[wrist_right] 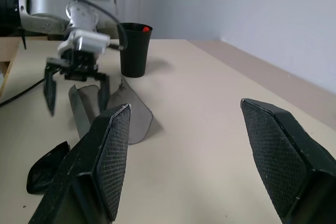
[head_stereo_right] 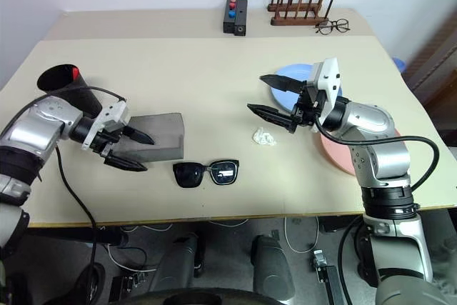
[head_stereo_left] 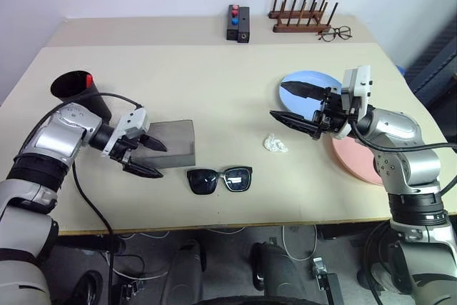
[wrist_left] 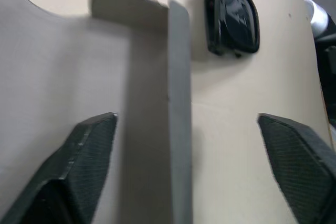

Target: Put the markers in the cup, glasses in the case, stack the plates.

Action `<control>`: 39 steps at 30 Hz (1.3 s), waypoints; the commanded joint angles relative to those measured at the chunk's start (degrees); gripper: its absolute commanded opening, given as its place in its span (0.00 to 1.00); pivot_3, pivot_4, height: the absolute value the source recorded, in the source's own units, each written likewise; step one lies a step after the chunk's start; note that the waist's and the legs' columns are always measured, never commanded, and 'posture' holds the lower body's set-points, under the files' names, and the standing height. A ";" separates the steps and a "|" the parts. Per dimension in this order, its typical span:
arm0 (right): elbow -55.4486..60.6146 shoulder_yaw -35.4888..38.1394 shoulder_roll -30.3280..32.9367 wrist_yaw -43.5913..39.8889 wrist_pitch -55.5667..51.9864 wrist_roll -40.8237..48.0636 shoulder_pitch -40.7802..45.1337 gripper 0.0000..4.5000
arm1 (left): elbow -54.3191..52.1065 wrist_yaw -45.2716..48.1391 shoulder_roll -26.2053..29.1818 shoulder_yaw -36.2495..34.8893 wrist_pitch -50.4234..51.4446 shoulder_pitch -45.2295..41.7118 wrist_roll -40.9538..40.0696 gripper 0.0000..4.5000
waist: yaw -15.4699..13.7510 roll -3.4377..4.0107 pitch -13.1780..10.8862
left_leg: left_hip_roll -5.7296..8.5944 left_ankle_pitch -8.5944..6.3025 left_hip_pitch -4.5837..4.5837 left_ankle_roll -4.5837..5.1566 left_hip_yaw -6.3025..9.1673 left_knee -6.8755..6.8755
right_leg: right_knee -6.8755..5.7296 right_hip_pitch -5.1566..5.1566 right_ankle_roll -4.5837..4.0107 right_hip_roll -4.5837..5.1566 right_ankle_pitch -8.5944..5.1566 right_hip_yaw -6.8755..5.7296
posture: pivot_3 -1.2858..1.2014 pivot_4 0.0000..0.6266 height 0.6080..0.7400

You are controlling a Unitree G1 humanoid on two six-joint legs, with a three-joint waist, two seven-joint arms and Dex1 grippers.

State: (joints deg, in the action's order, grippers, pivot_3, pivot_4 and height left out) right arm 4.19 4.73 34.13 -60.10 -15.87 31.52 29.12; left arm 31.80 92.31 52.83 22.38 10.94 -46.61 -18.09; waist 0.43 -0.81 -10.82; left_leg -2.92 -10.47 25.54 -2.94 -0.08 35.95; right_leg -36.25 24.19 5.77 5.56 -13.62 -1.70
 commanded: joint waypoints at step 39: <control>5.02 2.61 11.73 -6.36 2.83 -1.78 -7.99 0.76 | -38.08 -15.79 -11.92 5.67 10.50 4.10 14.95 0.99 | -1.01 0.00 0.00 | 0.02 -0.02 -0.09 0.03 0.01 0.15 | 0.01 -0.13 0.00 -0.01 0.00 0.05 | 0.52 0.24 1.00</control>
State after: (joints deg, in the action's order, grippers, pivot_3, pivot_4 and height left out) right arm 7.68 6.10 46.05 -66.79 -13.43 29.42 20.88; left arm -4.93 76.72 40.79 27.51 22.74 -41.33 -4.83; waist -0.58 -0.80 -10.82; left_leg -2.91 -10.49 25.44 -2.91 -0.08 36.10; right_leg -36.25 24.06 5.77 5.55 -13.62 -1.65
